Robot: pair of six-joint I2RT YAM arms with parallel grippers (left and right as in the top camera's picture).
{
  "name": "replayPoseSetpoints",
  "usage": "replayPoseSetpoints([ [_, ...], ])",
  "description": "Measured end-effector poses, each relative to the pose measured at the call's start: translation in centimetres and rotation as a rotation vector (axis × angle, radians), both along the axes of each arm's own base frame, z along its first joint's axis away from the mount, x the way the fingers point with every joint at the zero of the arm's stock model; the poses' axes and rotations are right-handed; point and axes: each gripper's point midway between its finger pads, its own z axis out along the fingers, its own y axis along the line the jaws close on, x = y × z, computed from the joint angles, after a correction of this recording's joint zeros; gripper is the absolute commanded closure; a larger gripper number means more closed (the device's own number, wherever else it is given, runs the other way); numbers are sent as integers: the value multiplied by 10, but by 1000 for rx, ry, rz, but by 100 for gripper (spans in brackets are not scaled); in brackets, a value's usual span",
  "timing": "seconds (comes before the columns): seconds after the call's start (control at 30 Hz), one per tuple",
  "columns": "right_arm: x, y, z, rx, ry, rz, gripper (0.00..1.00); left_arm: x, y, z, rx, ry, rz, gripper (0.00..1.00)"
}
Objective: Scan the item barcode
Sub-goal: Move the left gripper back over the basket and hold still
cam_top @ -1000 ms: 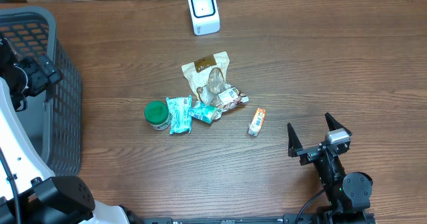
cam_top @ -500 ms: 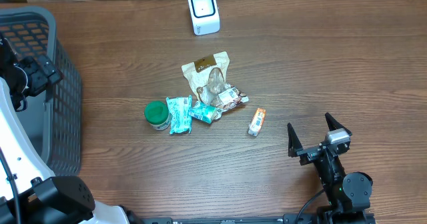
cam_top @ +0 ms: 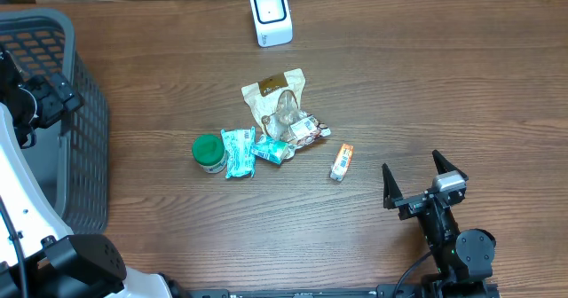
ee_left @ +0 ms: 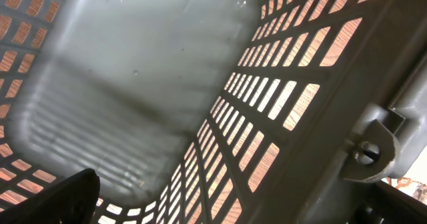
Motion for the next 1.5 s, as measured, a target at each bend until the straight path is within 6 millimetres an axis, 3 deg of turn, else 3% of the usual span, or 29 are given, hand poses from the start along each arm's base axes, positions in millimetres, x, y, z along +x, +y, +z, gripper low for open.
replayPoseSetpoints([
  [1.5,-1,2,3,1,-11,12,0,0,0,0,0,0,0,0],
])
